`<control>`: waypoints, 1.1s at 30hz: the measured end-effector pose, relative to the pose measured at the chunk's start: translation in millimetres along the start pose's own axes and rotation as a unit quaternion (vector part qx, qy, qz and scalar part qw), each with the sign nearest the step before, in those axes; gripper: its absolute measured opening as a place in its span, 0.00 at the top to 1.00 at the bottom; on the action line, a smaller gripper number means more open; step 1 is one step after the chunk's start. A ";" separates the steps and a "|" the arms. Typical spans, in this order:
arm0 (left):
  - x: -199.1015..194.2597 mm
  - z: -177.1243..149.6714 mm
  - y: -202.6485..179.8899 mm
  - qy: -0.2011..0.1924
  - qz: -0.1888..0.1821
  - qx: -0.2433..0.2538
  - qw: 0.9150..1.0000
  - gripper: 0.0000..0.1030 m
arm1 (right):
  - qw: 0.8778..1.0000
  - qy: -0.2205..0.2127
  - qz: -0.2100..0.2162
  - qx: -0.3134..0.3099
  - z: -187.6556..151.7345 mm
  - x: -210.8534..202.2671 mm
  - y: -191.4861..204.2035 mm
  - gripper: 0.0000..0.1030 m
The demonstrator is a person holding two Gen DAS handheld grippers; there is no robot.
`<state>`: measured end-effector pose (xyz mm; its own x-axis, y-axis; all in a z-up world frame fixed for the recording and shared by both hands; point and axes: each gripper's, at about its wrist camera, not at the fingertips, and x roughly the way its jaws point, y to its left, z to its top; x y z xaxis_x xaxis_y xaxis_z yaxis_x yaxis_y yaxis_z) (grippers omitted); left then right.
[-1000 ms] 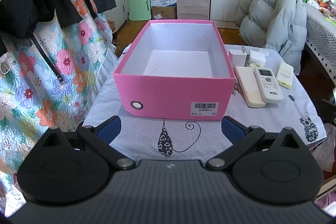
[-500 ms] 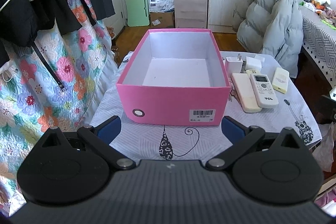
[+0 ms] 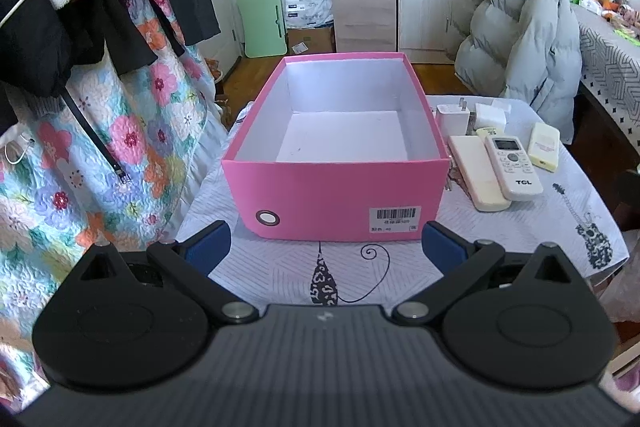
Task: Organize rigid objects
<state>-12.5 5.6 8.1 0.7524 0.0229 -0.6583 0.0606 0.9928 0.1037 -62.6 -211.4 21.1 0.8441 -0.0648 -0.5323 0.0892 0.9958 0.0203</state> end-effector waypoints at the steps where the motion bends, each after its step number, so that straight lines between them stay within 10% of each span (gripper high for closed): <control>1: 0.7 -0.1 0.2 0.000 -0.002 -0.001 1.000 0.00 | 1.000 0.001 -0.001 0.000 -0.4 0.3 0.0 0.00; 33: 8.3 -4.3 4.4 0.009 -0.002 -0.006 1.000 0.00 | 1.000 0.015 -0.014 0.009 -5.7 10.8 -5.2 0.00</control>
<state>-8.9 10.7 -0.1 0.7402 0.0213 -0.6721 0.0558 0.9941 0.0929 -57.0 -216.9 10.5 0.8247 -0.0909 -0.5583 0.1222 0.9923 0.0190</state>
